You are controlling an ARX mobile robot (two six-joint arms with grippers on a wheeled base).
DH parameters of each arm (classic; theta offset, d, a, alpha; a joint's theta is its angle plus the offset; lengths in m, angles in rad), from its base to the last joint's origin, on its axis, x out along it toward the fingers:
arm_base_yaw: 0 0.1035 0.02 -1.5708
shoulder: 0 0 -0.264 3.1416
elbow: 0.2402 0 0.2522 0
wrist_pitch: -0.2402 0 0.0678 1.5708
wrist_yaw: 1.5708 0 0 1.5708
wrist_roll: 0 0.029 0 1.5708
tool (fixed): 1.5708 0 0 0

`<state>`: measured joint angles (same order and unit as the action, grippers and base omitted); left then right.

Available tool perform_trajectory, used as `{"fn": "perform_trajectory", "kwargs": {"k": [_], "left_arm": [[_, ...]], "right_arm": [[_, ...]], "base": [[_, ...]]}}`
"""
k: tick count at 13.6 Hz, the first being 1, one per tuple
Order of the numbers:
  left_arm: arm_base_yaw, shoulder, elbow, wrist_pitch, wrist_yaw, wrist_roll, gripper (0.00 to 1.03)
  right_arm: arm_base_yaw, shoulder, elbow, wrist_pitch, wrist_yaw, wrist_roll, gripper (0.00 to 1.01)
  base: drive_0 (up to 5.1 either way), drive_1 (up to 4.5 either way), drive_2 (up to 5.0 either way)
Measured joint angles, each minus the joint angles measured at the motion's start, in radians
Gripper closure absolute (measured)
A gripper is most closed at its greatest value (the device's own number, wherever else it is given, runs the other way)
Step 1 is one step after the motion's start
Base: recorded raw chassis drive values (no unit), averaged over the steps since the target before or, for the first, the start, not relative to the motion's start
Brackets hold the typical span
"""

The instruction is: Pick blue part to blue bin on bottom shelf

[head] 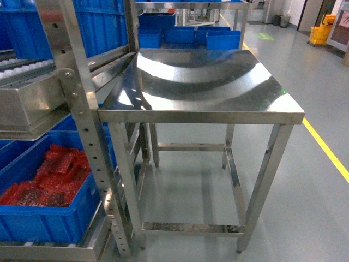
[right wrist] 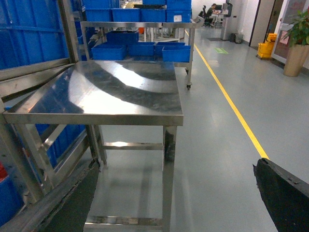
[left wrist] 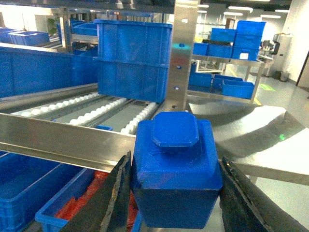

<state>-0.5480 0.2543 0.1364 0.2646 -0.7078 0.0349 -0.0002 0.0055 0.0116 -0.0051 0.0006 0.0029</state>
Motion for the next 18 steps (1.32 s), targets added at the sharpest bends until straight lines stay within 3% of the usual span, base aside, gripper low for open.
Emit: {"fn": "perform_trajectory", "kwargs": {"k": [18], "left_arm": [[0.000, -0.001, 0.000, 0.002, 0.000, 0.000, 0.61]], "right_arm": [[0.000, 0.000, 0.000, 0.001, 0.000, 0.000, 0.03]], "base": [[-5.0, 2.44, 2.4]]}}
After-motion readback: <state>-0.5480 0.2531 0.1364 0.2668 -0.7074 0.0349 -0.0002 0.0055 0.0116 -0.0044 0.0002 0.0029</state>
